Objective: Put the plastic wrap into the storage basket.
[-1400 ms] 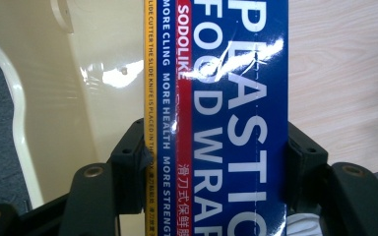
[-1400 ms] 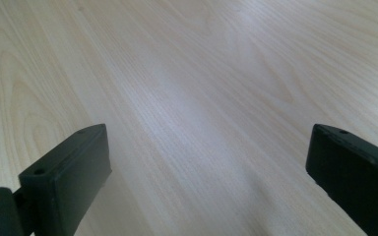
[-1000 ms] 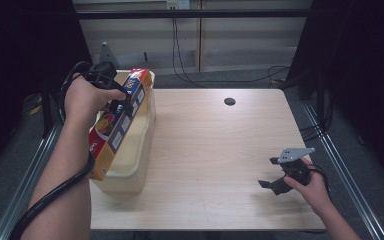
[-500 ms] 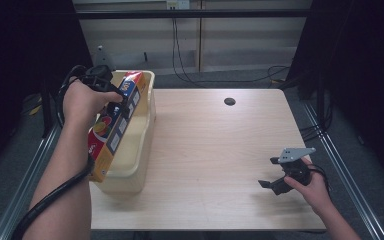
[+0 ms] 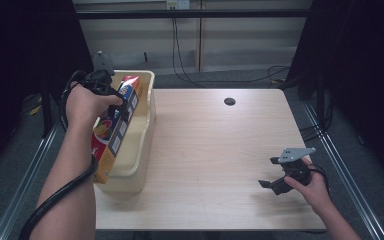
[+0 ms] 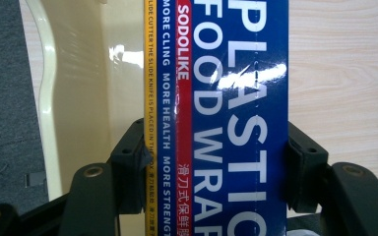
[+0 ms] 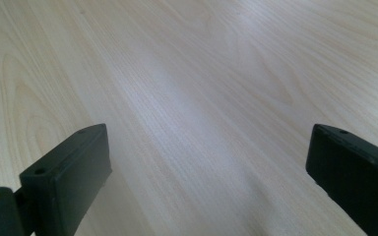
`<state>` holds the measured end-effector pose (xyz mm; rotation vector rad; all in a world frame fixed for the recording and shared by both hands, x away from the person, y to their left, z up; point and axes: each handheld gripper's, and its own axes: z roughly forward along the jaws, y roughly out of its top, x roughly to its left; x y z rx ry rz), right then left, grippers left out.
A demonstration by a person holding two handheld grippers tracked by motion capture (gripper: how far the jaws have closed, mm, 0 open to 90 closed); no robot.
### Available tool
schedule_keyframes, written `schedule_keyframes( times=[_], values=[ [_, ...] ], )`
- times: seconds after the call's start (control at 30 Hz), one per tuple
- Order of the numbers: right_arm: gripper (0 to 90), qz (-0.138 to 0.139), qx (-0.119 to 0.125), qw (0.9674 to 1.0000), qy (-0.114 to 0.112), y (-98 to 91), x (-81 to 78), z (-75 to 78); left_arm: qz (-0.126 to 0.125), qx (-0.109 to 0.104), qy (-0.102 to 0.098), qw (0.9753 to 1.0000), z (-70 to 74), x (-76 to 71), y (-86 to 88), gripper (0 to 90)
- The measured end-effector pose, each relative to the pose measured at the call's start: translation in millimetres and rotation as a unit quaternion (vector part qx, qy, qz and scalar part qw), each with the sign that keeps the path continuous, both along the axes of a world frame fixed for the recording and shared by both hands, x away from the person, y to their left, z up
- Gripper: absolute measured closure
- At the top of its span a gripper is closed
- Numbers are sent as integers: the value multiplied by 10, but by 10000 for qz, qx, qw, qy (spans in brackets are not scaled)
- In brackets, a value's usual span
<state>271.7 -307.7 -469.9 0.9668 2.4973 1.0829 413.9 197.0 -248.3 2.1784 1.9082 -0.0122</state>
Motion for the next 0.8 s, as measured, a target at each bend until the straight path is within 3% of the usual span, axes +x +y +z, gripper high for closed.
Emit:
schedule_keyframes(
  times=[0.8],
  values=[
    [30, 26, 17, 10000, -20, -2, -4, 4, 123, 31, 174, 9998, -215, 10, 64, 403]
  ],
)
